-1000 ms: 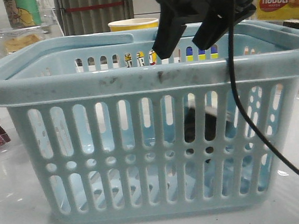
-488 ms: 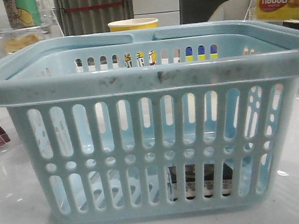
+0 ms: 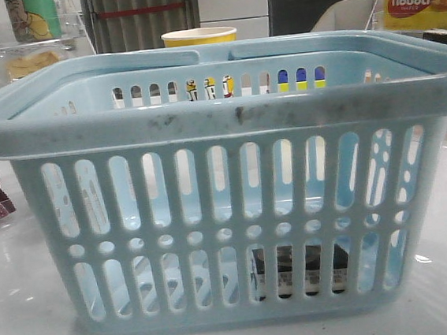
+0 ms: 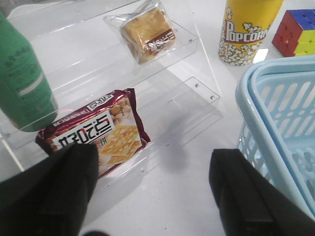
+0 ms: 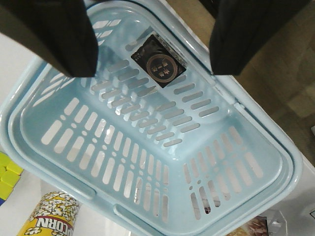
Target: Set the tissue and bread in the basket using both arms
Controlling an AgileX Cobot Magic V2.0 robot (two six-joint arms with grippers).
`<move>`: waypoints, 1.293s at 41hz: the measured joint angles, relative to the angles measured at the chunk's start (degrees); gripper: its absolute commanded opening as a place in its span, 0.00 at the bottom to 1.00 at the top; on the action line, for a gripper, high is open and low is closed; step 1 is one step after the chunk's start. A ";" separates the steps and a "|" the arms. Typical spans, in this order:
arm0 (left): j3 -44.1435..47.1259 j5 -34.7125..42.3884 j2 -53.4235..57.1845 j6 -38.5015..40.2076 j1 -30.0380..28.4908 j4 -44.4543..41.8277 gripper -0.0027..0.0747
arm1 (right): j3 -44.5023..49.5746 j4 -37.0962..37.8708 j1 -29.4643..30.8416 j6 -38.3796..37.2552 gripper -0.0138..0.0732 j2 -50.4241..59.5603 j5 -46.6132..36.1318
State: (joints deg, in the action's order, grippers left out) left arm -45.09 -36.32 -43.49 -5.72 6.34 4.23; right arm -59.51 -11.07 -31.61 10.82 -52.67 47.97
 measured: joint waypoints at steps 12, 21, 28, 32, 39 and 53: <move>-9.20 4.17 -20.55 0.00 0.47 3.32 0.86 | 0.12 0.00 0.00 0.00 0.83 0.00 0.10; -19.35 5.38 -35.91 0.00 0.47 6.75 0.86 | 0.12 0.00 0.00 0.00 0.83 0.00 0.10; -26.09 7.70 -45.16 0.00 0.47 7.90 0.86 | 0.12 0.00 0.00 0.00 0.83 0.00 0.10; -28.89 9.80 -49.46 0.00 0.00 8.27 0.86 | 0.12 0.00 0.00 0.00 0.83 0.00 0.10; -33.07 11.82 -55.47 0.00 -1.86 8.81 0.86 | 0.12 0.00 0.00 0.00 0.83 0.00 0.10; -38.39 18.33 -65.82 0.00 -2.84 14.94 0.86 | 0.12 0.00 0.00 0.00 0.83 0.00 0.10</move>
State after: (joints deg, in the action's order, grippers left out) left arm -83.48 -17.99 -109.31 -5.72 3.51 19.18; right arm -59.39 -11.07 -31.61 10.82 -52.67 48.06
